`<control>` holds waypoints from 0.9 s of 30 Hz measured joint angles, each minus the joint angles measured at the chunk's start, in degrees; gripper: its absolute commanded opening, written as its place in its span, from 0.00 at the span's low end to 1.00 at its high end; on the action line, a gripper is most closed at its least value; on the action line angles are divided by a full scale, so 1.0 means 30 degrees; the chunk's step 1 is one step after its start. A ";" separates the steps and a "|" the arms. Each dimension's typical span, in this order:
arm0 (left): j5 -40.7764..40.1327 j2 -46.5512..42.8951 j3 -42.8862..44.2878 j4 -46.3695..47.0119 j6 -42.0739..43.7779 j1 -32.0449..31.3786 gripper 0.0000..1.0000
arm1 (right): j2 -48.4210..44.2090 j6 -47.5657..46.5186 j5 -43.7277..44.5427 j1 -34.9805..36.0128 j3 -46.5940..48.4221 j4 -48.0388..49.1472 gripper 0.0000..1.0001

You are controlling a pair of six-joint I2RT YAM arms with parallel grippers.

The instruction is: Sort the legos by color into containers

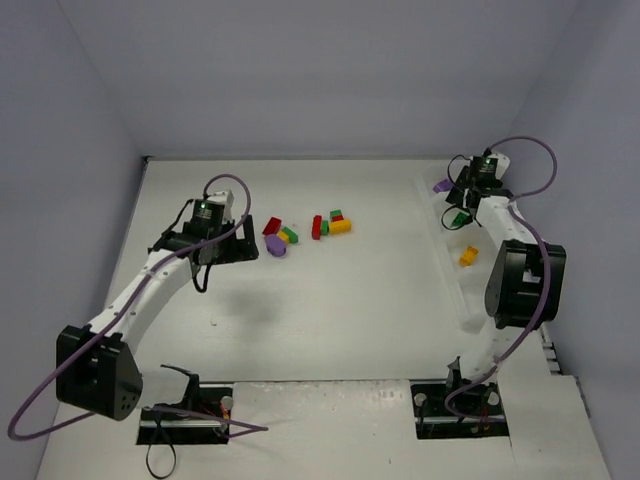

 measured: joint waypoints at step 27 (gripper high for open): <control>0.0321 1.5788 1.2888 0.0568 0.2514 -0.0321 0.69 | -1.0127 0.0780 -0.7125 0.4619 -0.7191 -0.0153 0.57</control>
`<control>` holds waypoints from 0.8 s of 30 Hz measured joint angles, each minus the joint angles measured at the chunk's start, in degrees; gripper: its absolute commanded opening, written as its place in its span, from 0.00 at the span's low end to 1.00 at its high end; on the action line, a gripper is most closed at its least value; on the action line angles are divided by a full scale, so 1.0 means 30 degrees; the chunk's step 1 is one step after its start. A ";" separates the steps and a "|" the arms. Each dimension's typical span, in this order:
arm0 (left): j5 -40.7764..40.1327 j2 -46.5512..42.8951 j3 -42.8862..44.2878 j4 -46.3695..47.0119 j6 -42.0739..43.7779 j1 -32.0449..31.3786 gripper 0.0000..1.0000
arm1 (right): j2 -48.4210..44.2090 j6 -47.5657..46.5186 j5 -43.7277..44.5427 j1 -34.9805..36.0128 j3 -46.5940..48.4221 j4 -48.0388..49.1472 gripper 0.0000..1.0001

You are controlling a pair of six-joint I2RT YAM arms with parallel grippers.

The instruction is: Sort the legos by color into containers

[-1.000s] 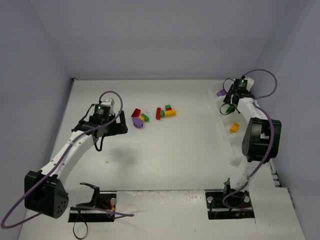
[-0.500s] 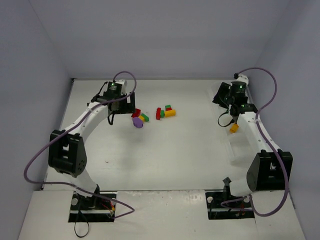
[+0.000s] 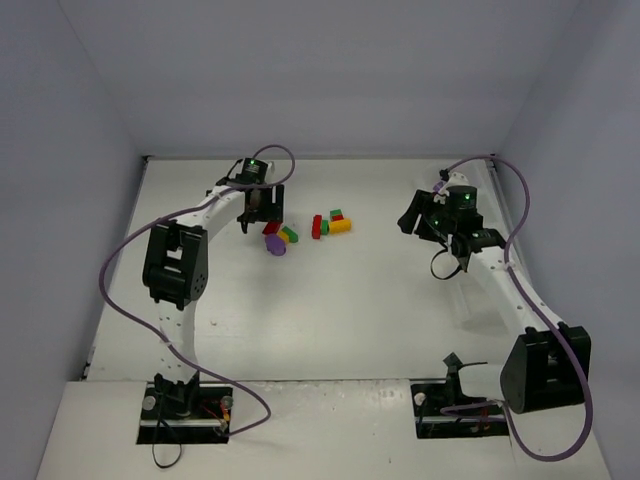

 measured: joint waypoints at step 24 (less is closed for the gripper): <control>-0.1960 0.1705 0.0641 0.0466 0.0452 -0.1464 0.06 | -0.0969 -0.0175 -0.1610 0.0066 -0.0627 -0.0029 0.57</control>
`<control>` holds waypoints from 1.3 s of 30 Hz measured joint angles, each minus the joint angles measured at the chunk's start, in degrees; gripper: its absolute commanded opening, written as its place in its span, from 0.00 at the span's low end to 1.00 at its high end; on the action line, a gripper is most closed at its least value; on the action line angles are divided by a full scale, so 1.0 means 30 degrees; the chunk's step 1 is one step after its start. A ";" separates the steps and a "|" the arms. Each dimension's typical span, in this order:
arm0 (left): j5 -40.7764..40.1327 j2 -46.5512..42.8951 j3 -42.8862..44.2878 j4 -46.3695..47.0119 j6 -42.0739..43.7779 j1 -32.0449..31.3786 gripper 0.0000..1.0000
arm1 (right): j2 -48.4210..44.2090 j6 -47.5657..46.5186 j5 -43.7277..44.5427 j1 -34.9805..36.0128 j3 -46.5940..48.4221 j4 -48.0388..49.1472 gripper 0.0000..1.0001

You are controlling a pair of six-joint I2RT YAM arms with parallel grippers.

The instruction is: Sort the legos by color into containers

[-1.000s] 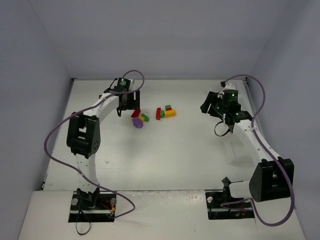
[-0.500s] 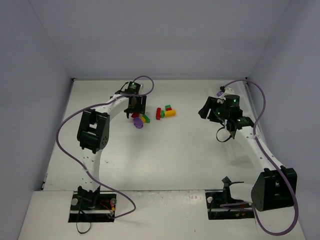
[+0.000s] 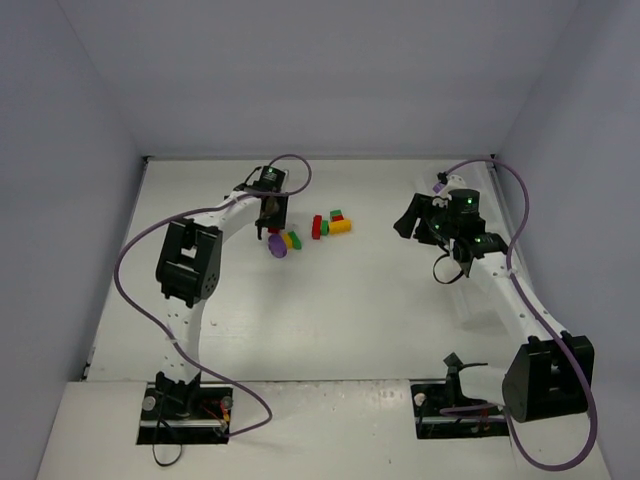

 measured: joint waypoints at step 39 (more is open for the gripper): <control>0.7868 -1.3704 -1.0717 1.0098 0.7475 -0.4575 0.12 | 0.4306 0.0597 -0.4044 0.6703 0.6244 0.0153 0.44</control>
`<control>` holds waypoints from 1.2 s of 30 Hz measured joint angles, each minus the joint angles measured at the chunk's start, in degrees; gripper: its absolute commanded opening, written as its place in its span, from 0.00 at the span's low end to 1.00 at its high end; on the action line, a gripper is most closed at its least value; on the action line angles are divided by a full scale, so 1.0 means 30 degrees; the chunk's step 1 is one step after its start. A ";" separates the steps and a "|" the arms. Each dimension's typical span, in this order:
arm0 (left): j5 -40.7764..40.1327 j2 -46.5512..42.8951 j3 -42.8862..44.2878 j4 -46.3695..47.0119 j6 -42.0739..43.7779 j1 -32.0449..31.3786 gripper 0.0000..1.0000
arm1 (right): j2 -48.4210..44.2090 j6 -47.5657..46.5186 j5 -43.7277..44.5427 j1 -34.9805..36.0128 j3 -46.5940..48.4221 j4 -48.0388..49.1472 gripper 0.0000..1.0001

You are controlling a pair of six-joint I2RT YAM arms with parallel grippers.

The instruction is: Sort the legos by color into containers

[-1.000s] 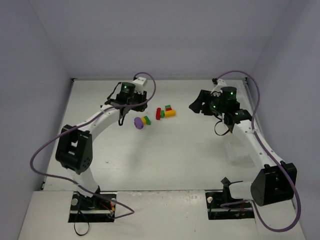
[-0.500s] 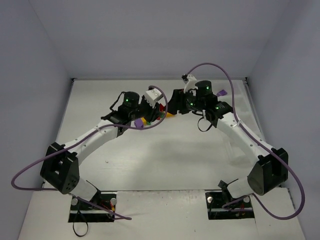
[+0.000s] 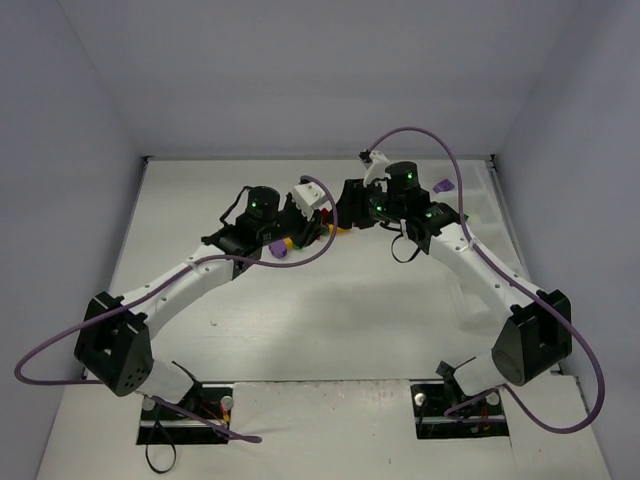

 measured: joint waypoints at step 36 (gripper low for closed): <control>0.0044 -0.0146 -0.0889 0.1326 -0.0051 -0.0670 0.33 | 0.0430 0.0525 -0.0386 0.0240 -0.0561 0.0736 0.00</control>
